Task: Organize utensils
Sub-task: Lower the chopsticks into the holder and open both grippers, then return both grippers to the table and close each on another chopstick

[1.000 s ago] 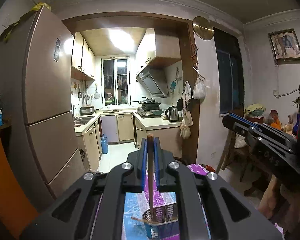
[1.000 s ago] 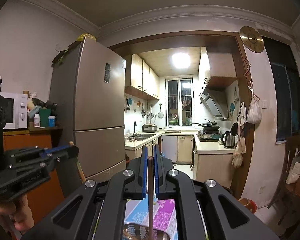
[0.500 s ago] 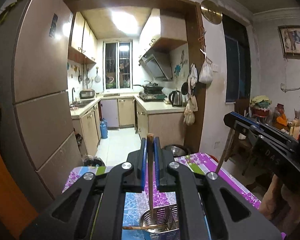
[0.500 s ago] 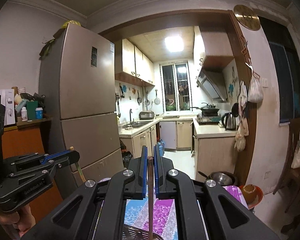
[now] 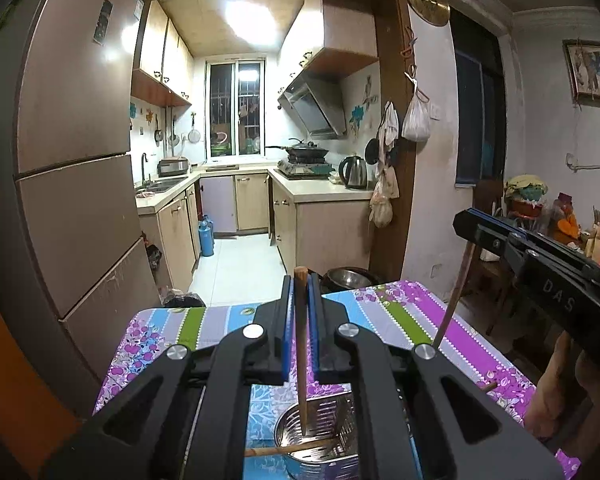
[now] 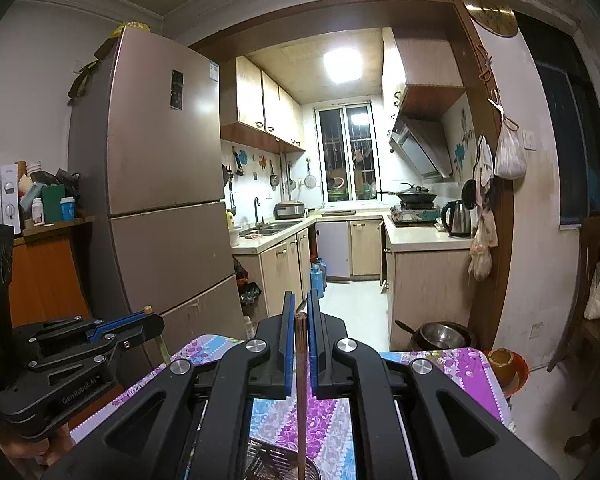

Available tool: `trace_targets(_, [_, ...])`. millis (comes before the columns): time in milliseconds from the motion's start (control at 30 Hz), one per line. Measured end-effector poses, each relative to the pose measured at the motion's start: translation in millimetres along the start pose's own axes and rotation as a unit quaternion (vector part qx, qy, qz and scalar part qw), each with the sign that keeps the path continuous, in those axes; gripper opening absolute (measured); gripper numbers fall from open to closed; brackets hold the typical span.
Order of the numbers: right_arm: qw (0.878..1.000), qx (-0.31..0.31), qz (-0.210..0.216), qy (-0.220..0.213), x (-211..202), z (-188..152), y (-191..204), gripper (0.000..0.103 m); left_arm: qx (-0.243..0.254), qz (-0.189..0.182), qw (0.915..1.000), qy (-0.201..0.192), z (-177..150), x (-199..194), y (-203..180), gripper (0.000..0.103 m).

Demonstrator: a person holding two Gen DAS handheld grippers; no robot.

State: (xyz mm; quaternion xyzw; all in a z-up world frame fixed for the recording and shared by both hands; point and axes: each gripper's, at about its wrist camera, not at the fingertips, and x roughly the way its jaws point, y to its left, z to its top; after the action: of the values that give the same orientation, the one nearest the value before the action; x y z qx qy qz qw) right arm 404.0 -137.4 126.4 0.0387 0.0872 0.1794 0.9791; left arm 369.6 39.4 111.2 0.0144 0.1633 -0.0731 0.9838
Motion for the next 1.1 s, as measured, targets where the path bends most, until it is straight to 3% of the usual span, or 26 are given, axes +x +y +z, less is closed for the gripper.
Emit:
trace_targets(167, [1.0,0.004,-0.002,0.004,2,-4,-3,0.008,0.002,0.004,0.9999,0.01,-2,6,2,0.009])
trace_targets(233, [1.0,0.008,-0.006,0.002,-1,-3,-5,0.016,0.0,0.008,0.9999,0.007,-3,3,3,0.032])
trace_targets(300, [1.0,0.011,-0.009,-0.002,-7,0,-8,0.022,0.0,0.013,0.9999,-0.001,-3,-3,4,0.041])
trace_targets(367, [1.0,0.012,-0.01,-0.006,-16,2,-8,0.025,0.001,0.015,0.9999,-0.008,-2,-13,3,0.041])
trace_targets(500, [1.0,0.019,-0.001,-0.022,-61,7,-7,0.032,0.001,0.013,0.9991,-0.039,-7,-59,3,0.053])
trace_targets(600, [0.999,0.009,0.015,-0.029,-116,-6,0,0.037,0.02,0.012,0.9973,-0.07,-39,-117,-3,0.064])
trace_targets(700, [0.999,0.0,0.036,-0.032,-182,-44,10,0.037,0.035,0.006,0.9962,-0.079,-89,-167,-8,0.066])
trace_targets(867, [0.999,0.022,0.033,0.013,-268,-154,24,0.037,0.046,0.0,0.9976,-0.05,-179,-216,-20,0.066])
trace_targets(933, [0.998,0.034,0.018,0.041,-288,-197,31,0.037,0.043,0.005,0.9986,-0.03,-213,-225,-24,0.066])
trace_targets(1100, [0.995,0.024,-0.012,0.1,-318,-283,66,0.037,0.012,0.013,0.9998,0.01,-259,-230,-12,0.066])
